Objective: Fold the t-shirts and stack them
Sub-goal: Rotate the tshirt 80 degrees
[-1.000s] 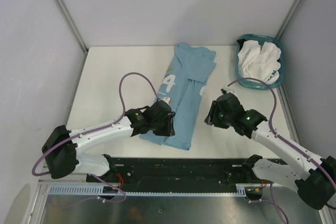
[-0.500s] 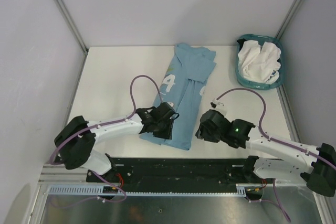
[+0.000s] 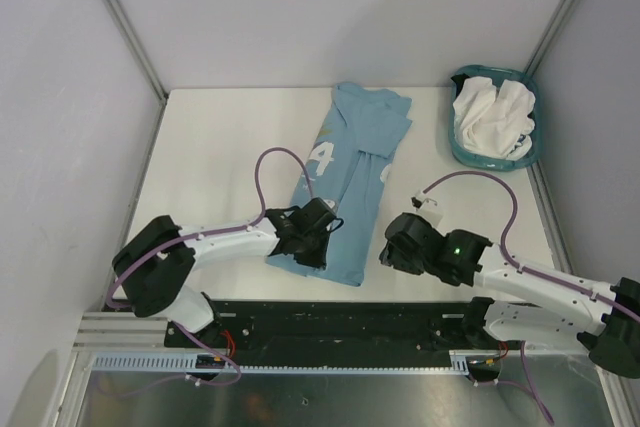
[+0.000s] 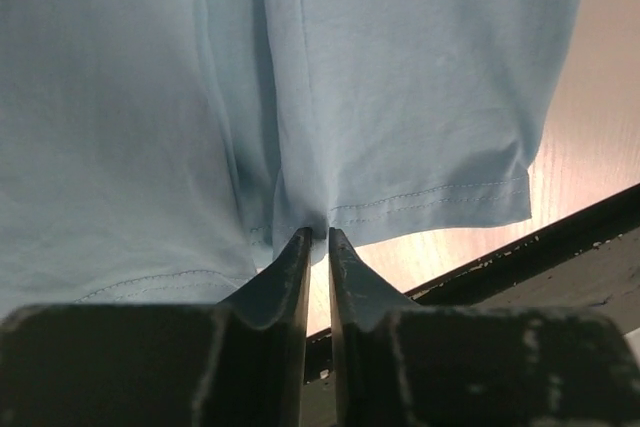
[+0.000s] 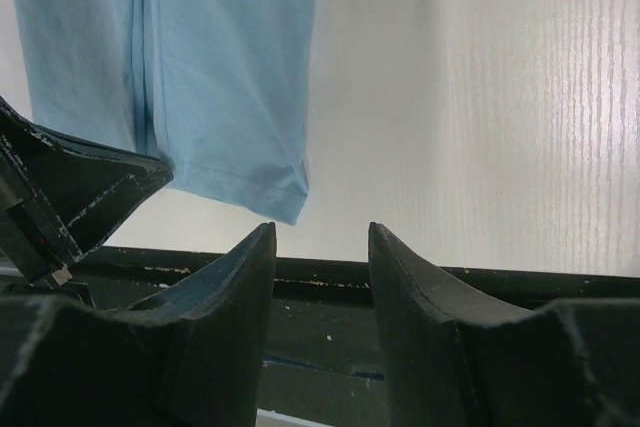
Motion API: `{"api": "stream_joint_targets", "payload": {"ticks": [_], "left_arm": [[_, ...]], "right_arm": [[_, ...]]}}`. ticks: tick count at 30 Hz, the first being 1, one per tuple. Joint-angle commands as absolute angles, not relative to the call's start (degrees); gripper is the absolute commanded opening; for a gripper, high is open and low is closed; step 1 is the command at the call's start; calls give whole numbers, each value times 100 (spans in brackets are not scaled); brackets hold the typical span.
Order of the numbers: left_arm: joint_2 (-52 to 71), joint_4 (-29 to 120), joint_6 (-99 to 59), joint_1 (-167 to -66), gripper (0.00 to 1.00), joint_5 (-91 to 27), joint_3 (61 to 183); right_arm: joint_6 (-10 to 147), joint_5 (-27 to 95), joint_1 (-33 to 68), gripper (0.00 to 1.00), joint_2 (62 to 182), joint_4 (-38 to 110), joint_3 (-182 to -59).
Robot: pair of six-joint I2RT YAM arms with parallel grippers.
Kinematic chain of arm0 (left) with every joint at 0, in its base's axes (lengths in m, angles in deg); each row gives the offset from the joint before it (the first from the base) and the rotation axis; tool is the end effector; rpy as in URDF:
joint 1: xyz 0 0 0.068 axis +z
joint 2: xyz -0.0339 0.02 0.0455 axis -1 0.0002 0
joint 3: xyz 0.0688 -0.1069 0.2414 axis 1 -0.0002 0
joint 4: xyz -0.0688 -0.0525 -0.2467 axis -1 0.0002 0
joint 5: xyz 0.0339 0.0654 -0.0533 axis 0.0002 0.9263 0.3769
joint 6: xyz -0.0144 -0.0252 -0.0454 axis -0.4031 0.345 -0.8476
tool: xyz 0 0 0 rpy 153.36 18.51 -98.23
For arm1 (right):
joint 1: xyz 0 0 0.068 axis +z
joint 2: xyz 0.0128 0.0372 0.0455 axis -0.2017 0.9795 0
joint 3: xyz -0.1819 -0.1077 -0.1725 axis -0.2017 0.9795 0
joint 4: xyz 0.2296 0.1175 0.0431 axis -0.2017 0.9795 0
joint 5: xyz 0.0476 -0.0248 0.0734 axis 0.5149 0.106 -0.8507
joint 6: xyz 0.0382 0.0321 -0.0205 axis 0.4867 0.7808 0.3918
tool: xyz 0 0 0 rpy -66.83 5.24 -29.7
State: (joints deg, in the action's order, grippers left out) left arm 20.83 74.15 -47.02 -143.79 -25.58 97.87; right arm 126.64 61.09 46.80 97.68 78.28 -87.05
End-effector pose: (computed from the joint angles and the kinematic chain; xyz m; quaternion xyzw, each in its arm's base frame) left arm 0.1651 -0.2274 0.1713 0.1333 0.9670 -0.1669 0.1390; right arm 0.1077 0.1526 0.2407 0.0991 0.9417 0.1683 0.2738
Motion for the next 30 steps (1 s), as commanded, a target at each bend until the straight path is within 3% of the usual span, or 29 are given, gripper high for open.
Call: {"api": "stream_joint_targets", "payload": {"ticks": [1,3,7,24,30], "left_arm": [[1960,7302,-4620,-14334,11,-2541,9646],[1883,7300,-4657,-14334,3,-2513,9580],[1557,7325,-4791,-14315,0,-2496,9375],[1175,7477,-4967,-14095,0,-2620,8953],[1029,7515,-4970,-14061,7,-2582,9059]], "right_arm": [[12871,6437,4718,46,9550,8074,-8673],[12889,6452,4724,47,9497,8122,-8662],[12925,6440,4733,47,9441,8170,-8632],[13090,6089,5181,47,10319,6905,-8118],[13325,6061,5565,47,10686,6466,-8111]]}}
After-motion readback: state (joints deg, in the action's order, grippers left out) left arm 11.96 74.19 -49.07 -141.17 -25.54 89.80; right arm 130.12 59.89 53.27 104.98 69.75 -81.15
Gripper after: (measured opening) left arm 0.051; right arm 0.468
